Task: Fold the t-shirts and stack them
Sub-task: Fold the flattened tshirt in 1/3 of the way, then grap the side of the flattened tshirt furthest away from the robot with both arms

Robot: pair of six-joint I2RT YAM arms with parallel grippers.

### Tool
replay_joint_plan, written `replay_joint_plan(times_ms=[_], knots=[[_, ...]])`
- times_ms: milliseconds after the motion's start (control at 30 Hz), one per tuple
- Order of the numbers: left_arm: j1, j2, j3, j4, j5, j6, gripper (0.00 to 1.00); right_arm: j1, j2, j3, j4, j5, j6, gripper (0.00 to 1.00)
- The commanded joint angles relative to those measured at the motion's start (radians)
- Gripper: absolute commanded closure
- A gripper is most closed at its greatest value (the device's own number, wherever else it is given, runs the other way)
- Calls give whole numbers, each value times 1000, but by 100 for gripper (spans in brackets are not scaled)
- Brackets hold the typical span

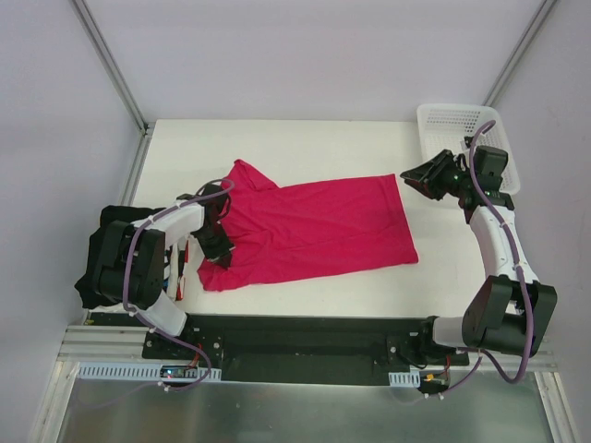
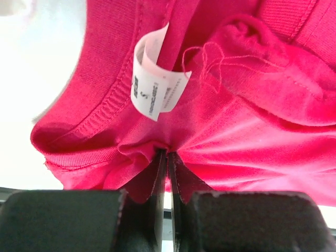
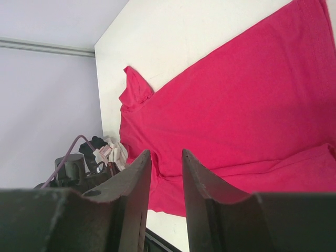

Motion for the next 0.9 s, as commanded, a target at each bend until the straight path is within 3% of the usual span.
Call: replay_joint_plan(times_ms=[0,333,433,467,600,767,867], knots=[[22,-61,-23,-45,-57,8,96,-8,-46,-7,5,1,-7,68],[24,-96,-58,-51,-54,2,93,-8,-48,-9,5,6,-12,68],[24,-112,-40,-51,-54,8,82,-8,-45,-9,4,12,-17,67],[24,-116,-32,-51,-53,9,70,-8,-43,-9,5,14,-20,67],[22,-136,52,-59,-54,28,44,-8,-33,-3,5,18,-26,67],[22,-130,262,-70,-121,77,30,-8,-17,0,7,15,-24,66],[22,-58,448,-16,-151,135,29,-8,-11,-4,8,24,-30,66]])
